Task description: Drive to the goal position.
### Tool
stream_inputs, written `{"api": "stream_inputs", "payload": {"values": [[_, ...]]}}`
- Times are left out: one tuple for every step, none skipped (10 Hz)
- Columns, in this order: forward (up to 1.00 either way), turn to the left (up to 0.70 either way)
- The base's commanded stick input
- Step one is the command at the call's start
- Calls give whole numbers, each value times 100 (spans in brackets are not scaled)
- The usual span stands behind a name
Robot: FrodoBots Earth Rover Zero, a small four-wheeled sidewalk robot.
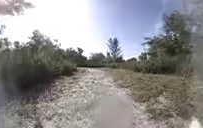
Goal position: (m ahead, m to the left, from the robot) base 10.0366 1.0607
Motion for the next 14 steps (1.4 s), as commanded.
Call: {"api": "stream_inputs", "payload": {"values": [[85, 0], [85, 0], [85, 0], [85, 0], [85, 0], [85, 0], [85, 0], [85, 0], [85, 0], [85, 0], [85, 0], [85, 0], [85, 0], [85, 0]]}}
